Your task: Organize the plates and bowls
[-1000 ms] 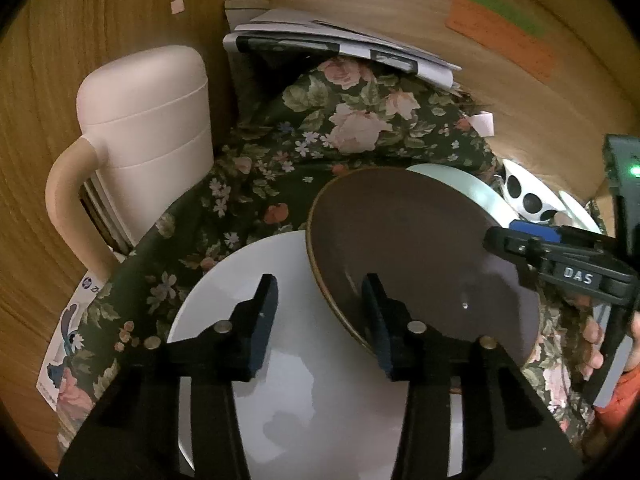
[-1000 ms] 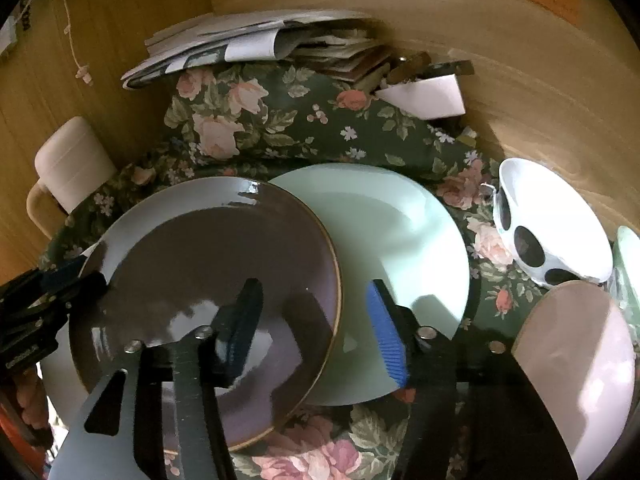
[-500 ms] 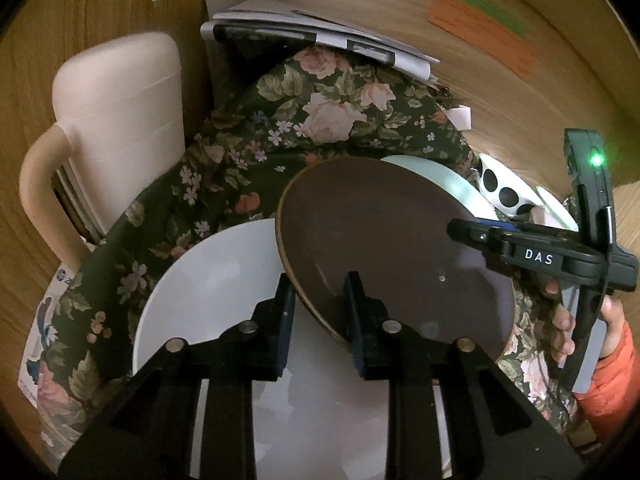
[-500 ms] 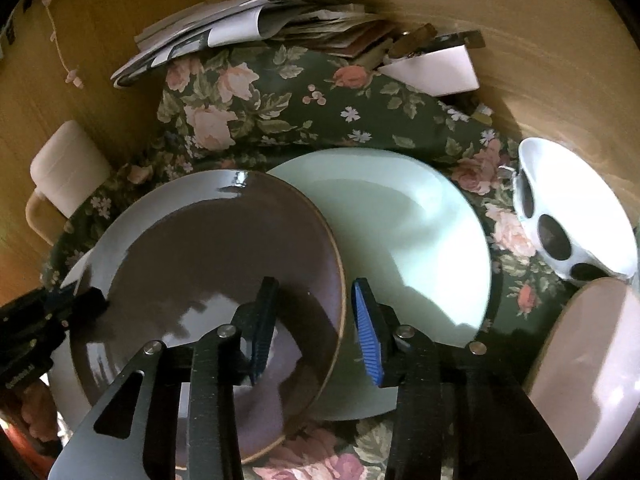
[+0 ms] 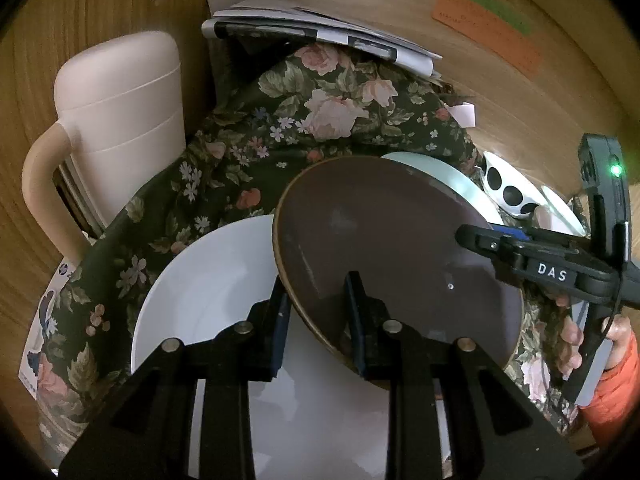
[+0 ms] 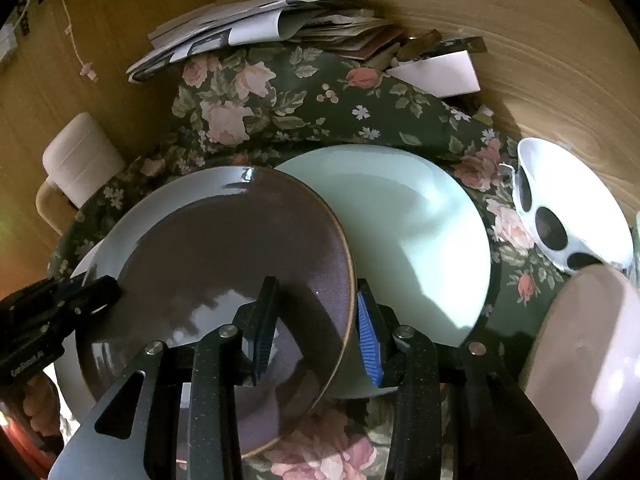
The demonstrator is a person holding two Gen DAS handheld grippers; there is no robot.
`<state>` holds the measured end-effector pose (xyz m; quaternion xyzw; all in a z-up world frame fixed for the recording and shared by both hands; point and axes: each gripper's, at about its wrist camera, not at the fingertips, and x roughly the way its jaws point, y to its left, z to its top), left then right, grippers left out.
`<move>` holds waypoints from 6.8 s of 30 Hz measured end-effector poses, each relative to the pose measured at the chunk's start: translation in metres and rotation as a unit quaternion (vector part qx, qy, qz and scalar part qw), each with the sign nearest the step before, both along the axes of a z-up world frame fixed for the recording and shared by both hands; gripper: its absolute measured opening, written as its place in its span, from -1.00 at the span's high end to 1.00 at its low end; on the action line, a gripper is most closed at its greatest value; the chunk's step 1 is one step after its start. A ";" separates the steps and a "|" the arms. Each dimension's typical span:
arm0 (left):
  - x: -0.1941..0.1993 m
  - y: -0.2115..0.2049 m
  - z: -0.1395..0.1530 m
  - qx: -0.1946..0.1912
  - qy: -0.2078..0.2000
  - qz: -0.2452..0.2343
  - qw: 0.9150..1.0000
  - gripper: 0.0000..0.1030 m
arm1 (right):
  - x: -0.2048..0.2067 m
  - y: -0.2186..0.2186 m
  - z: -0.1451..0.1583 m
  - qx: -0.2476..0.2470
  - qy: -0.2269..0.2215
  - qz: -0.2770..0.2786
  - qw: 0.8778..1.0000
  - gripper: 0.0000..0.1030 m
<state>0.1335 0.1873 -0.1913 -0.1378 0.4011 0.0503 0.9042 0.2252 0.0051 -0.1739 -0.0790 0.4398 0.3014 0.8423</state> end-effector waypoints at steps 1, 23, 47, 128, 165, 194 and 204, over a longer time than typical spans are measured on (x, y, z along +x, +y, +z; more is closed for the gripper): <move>-0.001 -0.001 0.000 0.001 0.001 0.000 1.000 0.49 | -0.002 -0.001 0.001 0.000 -0.001 0.000 1.000 0.34; -0.038 -0.039 0.021 -0.003 -0.021 -0.009 1.000 0.50 | -0.064 -0.045 0.022 0.025 -0.027 -0.024 0.999 0.35; -0.077 -0.093 0.030 -0.008 -0.035 -0.041 0.998 0.50 | -0.120 -0.106 0.032 0.043 -0.038 -0.057 0.997 0.35; -0.091 -0.058 0.056 0.068 -0.090 0.031 0.993 -0.64 | -0.119 -0.064 0.058 0.073 -0.078 0.006 0.994 -0.35; -0.081 0.045 -0.019 -0.002 -0.002 0.099 0.995 0.29 | -0.051 0.053 -0.017 -0.016 0.077 0.086 0.993 0.38; -0.082 0.023 0.006 0.007 -0.030 0.078 0.996 0.39 | -0.064 0.041 0.007 0.005 0.030 0.072 0.997 0.41; -0.084 0.002 0.033 0.023 -0.064 0.063 0.996 0.39 | -0.078 0.010 0.031 0.026 -0.002 0.054 0.998 0.41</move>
